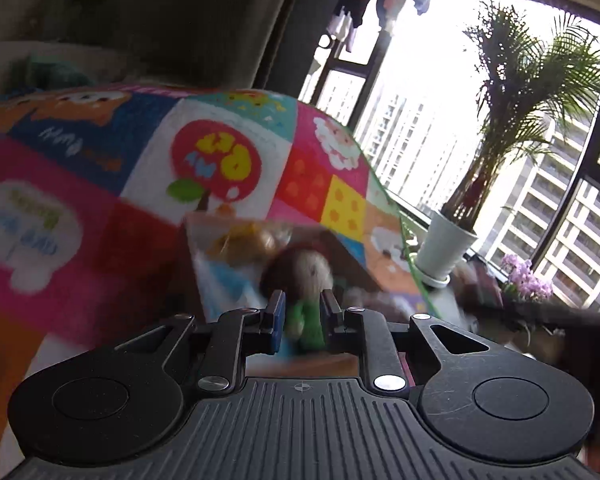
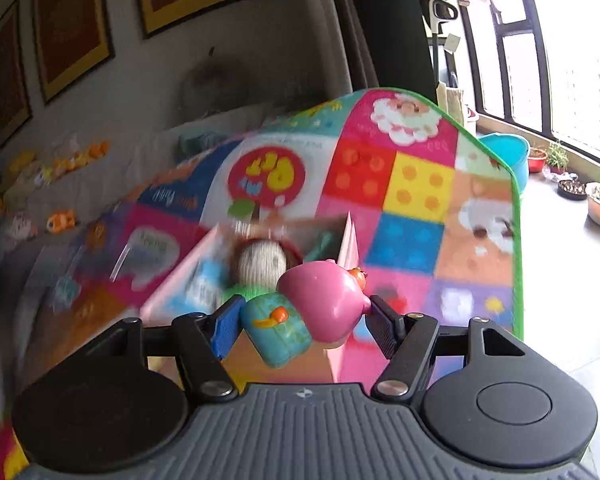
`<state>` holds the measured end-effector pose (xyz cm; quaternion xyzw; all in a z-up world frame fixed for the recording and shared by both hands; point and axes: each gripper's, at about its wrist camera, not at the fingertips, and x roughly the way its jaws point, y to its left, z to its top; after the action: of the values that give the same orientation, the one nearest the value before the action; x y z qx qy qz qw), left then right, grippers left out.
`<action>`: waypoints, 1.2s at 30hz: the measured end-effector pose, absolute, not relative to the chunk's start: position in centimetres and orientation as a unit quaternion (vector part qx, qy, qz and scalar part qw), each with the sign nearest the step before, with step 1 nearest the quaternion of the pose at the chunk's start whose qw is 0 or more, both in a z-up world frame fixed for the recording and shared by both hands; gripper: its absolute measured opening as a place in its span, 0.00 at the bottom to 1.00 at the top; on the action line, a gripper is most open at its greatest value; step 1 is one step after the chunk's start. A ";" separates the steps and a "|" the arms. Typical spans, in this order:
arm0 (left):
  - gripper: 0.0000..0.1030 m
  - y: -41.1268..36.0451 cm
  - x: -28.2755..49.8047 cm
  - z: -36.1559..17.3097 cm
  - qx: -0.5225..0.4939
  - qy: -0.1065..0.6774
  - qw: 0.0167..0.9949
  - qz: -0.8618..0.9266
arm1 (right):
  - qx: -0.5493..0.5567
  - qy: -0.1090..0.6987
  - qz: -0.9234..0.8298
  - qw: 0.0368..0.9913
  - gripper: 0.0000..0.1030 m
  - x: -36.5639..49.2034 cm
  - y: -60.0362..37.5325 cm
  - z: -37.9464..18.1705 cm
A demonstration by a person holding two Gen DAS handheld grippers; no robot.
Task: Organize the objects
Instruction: 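Drop the teal key toy into the box with the left gripper while the right drops the pig toy in, then move both grippers toward the Hello Kitty toy and doll keychain on the mat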
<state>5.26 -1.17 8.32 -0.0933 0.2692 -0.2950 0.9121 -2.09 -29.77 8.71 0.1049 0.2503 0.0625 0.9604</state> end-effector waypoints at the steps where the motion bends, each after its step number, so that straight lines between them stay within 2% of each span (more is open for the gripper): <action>1: 0.20 -0.4 4.0 7.7 -0.091 0.271 0.913 -0.291 | 0.115 0.255 0.063 0.958 0.64 -0.3 -29.8 9.5; 7: 0.20 3.1 -0.9 5.3 -0.074 0.275 0.921 -0.265 | 0.168 0.292 0.024 0.941 0.64 11.6 -28.8 11.7; 10: 0.20 5.3 -1.2 4.4 -0.109 0.287 0.919 -0.248 | 0.182 0.338 -0.012 0.923 0.65 16.4 -27.7 10.1; 13: 0.20 7.5 -1.3 3.8 -0.133 0.292 0.920 -0.224 | 0.188 0.382 -0.021 0.905 0.69 18.8 -26.8 8.0; 16: 0.20 9.3 -1.5 3.7 -0.153 0.287 0.922 -0.210 | 0.179 0.359 -0.026 0.915 0.80 18.2 -26.7 8.1; 22: 0.20 10.4 -1.0 3.0 -0.189 0.285 0.918 -0.199 | 0.159 0.348 -0.031 0.923 0.81 17.9 -26.6 9.3; 26: 0.20 9.8 -1.3 2.5 -0.169 0.300 0.918 -0.199 | 0.179 0.341 -0.007 0.923 0.81 16.4 -26.6 9.5; 29: 0.20 8.6 -1.6 2.5 -0.122 0.308 0.925 -0.187 | 0.159 0.314 0.031 0.936 0.81 12.3 -25.7 9.4; 32: 0.20 7.8 -1.6 2.5 -0.106 0.315 0.923 -0.194 | 0.089 0.289 0.061 0.951 0.83 6.6 -23.7 8.9; 36: 0.20 6.1 -1.7 3.0 -0.084 0.315 0.923 -0.203 | 0.050 0.293 0.071 0.952 0.86 0.7 -23.0 6.6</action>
<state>-1.74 6.09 2.99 -0.0842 0.3148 -0.2026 0.9235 0.72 -23.05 6.62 0.0503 0.2930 0.0708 0.9522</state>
